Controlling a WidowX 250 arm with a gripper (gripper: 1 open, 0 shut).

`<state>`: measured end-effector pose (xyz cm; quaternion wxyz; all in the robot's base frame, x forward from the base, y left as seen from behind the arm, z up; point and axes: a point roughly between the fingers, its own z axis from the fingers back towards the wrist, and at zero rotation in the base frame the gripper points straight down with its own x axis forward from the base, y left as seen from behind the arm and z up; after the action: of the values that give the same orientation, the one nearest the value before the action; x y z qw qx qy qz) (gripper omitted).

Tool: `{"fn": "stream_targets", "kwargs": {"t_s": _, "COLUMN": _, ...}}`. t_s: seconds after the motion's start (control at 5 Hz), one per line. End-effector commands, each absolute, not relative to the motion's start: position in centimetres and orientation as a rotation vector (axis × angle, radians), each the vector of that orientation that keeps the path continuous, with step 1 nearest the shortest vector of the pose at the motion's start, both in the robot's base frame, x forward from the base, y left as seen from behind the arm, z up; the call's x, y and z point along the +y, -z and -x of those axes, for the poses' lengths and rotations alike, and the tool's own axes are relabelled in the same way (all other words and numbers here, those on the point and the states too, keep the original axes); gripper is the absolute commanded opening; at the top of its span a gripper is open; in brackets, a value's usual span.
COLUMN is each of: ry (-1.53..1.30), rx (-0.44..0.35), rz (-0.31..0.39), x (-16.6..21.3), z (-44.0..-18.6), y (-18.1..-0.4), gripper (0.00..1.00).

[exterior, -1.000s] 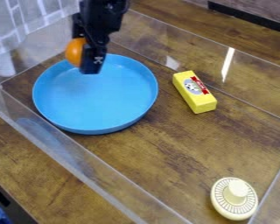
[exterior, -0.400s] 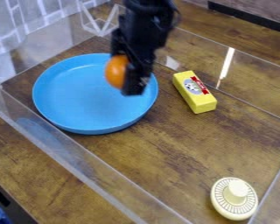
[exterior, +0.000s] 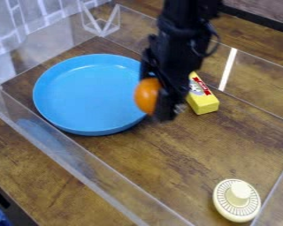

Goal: Remove the orange ball from inside the blue tray and put it on the table

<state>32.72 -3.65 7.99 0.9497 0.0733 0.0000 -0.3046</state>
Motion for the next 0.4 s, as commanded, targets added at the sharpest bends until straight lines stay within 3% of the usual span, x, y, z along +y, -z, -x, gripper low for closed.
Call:
{"fn": "stream_targets", "kwargs": {"t_s": 0.0, "ry": 0.648, "rx": -0.065, "rz": -0.135, "x": -5.45, "z": -32.83, "y": -9.02, "gripper": 0.0}}
{"fn": "stream_targets", "kwargs": {"t_s": 0.2, "ry": 0.634, "rx": -0.074, "rz": -0.086, "x": -6.12, "z": -32.61, "y": -8.45, "gripper": 0.0}}
